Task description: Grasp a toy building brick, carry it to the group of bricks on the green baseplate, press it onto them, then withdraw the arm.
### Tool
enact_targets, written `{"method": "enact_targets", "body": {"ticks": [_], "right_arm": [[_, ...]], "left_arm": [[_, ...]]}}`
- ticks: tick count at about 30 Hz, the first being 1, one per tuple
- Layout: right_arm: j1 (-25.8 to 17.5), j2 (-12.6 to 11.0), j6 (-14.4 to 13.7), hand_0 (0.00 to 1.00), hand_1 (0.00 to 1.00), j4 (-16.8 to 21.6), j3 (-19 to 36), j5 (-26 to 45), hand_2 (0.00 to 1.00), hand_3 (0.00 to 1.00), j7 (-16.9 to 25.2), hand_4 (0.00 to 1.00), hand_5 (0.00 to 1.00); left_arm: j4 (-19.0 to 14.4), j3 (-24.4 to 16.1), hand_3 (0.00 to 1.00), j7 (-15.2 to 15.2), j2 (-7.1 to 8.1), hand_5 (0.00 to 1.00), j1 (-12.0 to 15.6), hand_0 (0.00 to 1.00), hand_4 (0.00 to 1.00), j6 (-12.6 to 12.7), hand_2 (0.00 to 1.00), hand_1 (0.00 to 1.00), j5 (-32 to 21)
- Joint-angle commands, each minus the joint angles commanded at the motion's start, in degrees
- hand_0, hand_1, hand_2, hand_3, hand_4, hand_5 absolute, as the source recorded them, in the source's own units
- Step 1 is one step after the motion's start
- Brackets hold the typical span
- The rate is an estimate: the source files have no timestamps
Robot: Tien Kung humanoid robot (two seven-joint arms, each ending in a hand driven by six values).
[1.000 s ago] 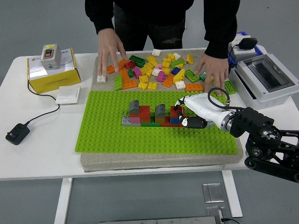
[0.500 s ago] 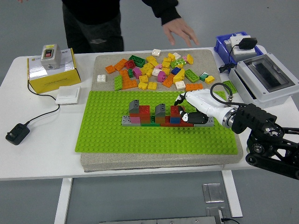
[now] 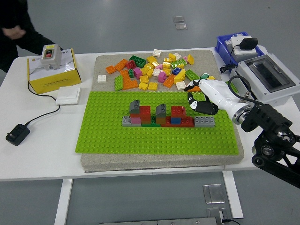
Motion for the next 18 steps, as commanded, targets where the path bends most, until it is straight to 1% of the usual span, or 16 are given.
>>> {"method": "enact_targets", "body": {"ticks": [2, 3, 9, 12, 18], "right_arm": [[-1.02, 0.17, -0.54, 0.093, 0.191, -0.35, 3.03, 0.35, 0.753, 0.723, 0.46, 0.317, 0.468], [-1.25, 0.22, -0.72, 0.097, 0.198, -0.46, 3.93, 0.51, 0.751, 0.710, 0.62, 0.354, 0.459], [-2.49, 0.36, -2.56, 0.097, 0.204, -2.14, 11.76, 4.81, 0.753, 0.706, 3.04, 0.343, 0.452], [-2.88, 0.54, -3.02, 0.097, 0.204, -2.76, 13.73, 6.27, 0.753, 0.706, 3.82, 0.343, 0.452], [-3.08, 0.78, -3.16, 0.097, 0.216, -3.44, 14.72, 7.61, 0.758, 0.706, 4.30, 0.358, 0.462]], "left_arm": [[0.00, -0.25, 0.585, -0.15, 0.03, 0.702, -0.07, 0.607, 0.110, 0.01, 0.516, 0.591, 0.28], [0.00, -0.26, 0.585, -0.22, 0.03, 0.699, -0.11, 0.608, 0.111, 0.01, 0.517, 0.592, 0.31], [0.00, 0.23, 0.585, -1.02, -0.23, 0.699, -0.47, 0.608, 0.111, -0.14, 0.518, 0.592, 0.12], [0.00, 0.39, 0.585, -1.25, -0.32, 0.699, -0.49, 0.608, 0.111, -0.21, 0.518, 0.592, 0.00], [0.00, 0.76, 0.585, -1.32, -0.64, 0.698, -0.05, 0.608, 0.112, -0.32, 0.517, 0.595, -0.35]]}}
